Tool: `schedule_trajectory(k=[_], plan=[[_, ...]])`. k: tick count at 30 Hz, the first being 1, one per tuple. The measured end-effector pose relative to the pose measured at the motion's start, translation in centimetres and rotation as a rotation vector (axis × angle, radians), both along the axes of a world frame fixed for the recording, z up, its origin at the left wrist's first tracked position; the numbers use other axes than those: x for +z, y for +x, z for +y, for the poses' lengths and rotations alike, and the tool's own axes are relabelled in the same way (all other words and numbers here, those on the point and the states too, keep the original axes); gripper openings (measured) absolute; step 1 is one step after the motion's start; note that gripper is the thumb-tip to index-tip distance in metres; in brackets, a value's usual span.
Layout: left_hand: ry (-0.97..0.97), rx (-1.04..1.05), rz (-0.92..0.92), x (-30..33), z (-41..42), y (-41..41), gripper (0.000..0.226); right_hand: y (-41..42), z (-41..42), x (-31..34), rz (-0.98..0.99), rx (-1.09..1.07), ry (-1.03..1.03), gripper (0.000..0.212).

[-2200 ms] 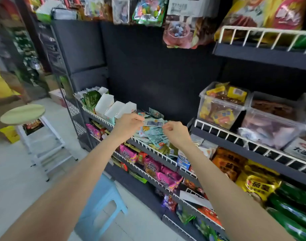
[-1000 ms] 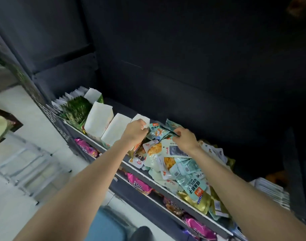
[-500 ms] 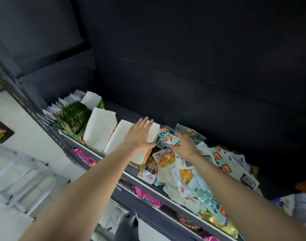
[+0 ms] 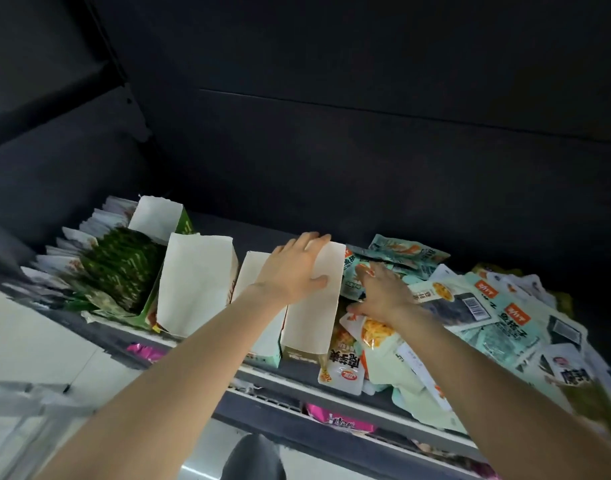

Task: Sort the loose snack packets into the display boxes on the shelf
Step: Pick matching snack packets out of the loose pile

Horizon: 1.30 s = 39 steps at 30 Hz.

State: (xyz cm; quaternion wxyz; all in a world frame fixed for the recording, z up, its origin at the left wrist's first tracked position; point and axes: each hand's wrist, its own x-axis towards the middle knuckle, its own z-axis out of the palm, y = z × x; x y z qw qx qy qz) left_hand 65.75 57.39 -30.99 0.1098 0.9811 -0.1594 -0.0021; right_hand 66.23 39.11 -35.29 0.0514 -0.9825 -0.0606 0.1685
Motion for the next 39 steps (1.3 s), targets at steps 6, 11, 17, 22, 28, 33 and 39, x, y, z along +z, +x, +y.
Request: schedule_trajectory(k=[6,11,17,22,28,33,39], plan=[[-0.003,-0.014,-0.163,-2.1,-0.2,0.2,0.070,-0.8,0.2,0.5,-0.281,0.046,-0.071,0.025],[-0.060,-0.030,-0.264,-2.2,0.1,1.1,0.051,-0.3,-0.3,0.6,-0.354,-0.138,0.176,0.024],[-0.108,-0.070,-0.264,-2.4,0.4,0.8,0.052,-1.1,0.0,1.0,-0.525,-0.458,0.714,0.026],[-0.266,-0.097,-0.196,-2.0,2.2,-1.4,0.051,-4.9,2.7,2.4,-0.672,-0.626,1.007,0.040],[-0.793,-0.118,0.008,0.6,5.3,-6.6,0.029,-11.1,8.1,5.2,-0.726,-0.612,1.240,0.036],[-1.113,-0.094,0.237,1.5,7.3,-10.1,0.023,-14.1,11.3,4.6,-0.752,-0.311,1.070,0.020],[-1.100,-0.071,0.071,0.2,10.1,-12.1,0.037,-14.4,13.4,4.5,-0.610,-0.449,1.187,0.090]])
